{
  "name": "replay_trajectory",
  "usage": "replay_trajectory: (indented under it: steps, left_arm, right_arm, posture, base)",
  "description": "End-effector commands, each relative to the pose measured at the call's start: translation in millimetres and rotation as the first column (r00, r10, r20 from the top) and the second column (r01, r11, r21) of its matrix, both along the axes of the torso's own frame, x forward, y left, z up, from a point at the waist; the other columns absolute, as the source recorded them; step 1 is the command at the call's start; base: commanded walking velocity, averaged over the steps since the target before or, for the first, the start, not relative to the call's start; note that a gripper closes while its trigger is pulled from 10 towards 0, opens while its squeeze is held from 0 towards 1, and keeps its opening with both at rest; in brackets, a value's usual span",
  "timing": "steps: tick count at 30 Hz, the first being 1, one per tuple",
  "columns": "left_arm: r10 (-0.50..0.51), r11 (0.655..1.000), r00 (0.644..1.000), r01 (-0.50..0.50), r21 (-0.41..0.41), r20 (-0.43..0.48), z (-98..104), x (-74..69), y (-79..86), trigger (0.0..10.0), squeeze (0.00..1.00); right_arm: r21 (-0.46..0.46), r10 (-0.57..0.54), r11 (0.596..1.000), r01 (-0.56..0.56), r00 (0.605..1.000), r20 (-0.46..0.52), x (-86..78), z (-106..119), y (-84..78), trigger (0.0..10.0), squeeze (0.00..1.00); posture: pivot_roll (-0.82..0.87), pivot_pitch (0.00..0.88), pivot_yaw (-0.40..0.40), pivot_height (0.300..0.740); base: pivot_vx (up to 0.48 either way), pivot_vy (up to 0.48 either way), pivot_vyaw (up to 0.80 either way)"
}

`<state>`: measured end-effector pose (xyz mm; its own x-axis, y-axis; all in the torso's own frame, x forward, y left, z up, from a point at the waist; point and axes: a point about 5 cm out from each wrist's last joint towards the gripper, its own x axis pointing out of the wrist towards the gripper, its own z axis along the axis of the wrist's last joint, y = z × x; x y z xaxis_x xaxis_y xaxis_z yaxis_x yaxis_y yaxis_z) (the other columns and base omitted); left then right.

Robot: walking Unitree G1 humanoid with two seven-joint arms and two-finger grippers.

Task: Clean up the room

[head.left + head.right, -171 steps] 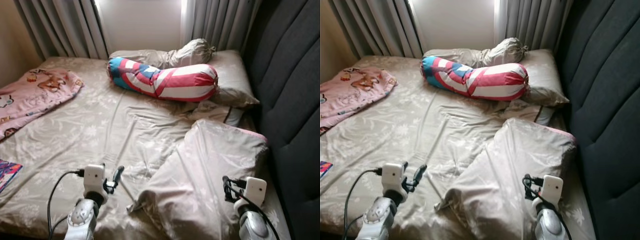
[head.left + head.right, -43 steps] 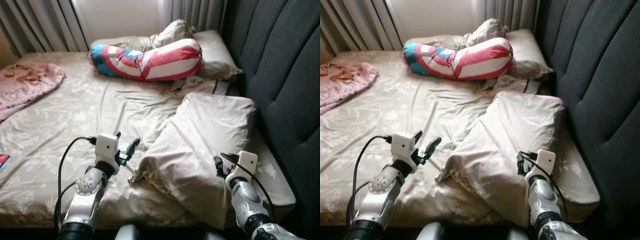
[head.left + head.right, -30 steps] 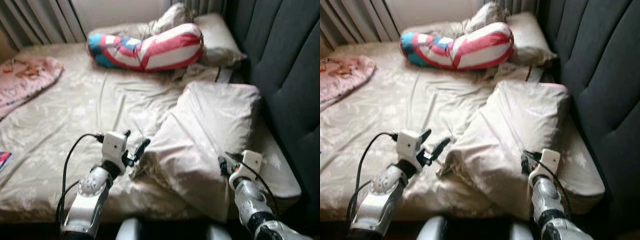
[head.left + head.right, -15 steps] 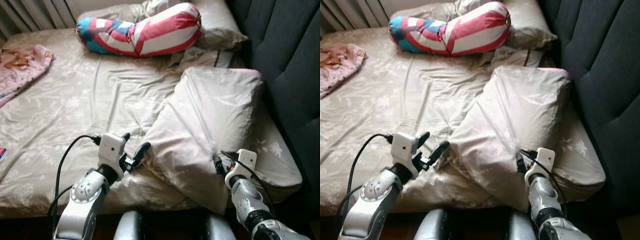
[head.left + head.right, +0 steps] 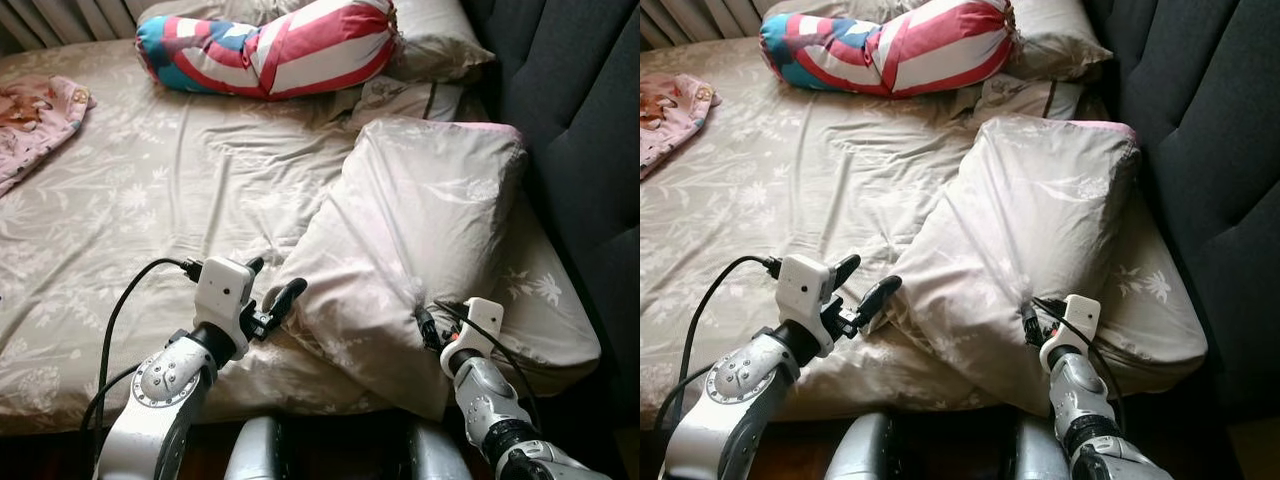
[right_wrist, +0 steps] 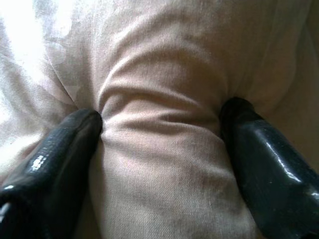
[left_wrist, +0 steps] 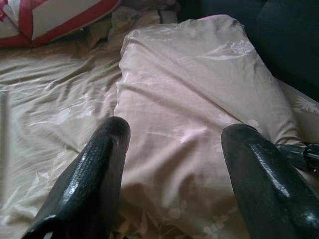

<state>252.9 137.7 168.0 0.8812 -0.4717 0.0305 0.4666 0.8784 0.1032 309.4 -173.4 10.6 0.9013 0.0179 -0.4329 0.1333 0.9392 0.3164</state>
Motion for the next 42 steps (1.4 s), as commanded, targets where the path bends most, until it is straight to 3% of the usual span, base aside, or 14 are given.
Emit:
replay_trajectory:
  steps: [1,14,27,35,42]
  left_arm:
    - [0.0,1.0,1.0,0.0,0.006,-0.011,2,-3.2,1.3,10.0,0.0]
    - [0.01,1.0,1.0,-0.01,0.009,-0.004,6,1.4,-0.4,10.0,0.0]
    - [0.031,1.0,1.0,-0.031,0.003,0.0,3,10.7,1.2,10.0,0.0]
    - [0.024,1.0,1.0,-0.024,-0.007,0.017,0,19.9,-6.4,10.0,0.0]
    - [0.057,0.998,0.998,-0.057,-0.008,0.03,-3,28.2,-1.0,10.0,0.0]
  right_arm:
    - [0.056,0.076,0.996,-0.066,0.978,-0.196,-32.7,-37,23.4,0.0,0.0]
    - [-0.006,0.031,0.999,-0.033,0.981,-0.19,-32.4,-36,15.2,0.0,0.0]
    - [-0.008,0.027,1.0,-0.029,0.983,-0.181,-33.7,-37,17.8,0.0,0.0]
    - [-0.016,-0.014,1.0,0.011,0.985,-0.173,-32.2,-34,4.7,0.0,0.0]
    - [-0.036,-0.074,0.997,0.069,0.982,-0.175,-33.8,-34,-9.3,0.0,0.0]
  posture:
    - [0.17,0.274,0.109,0.63]
    - [0.17,0.257,0.103,0.63]
    - [0.14,0.202,0.092,0.63]
    - [0.11,0.145,0.074,0.63]
    - [0.1,0.094,0.056,0.63]
  base:
    - [0.0,0.0,0.0]
    - [0.0,0.0,0.0]
    - [0.0,0.0,0.0]
    - [0.0,0.0,0.0]
    - [0.0,0.0,0.0]
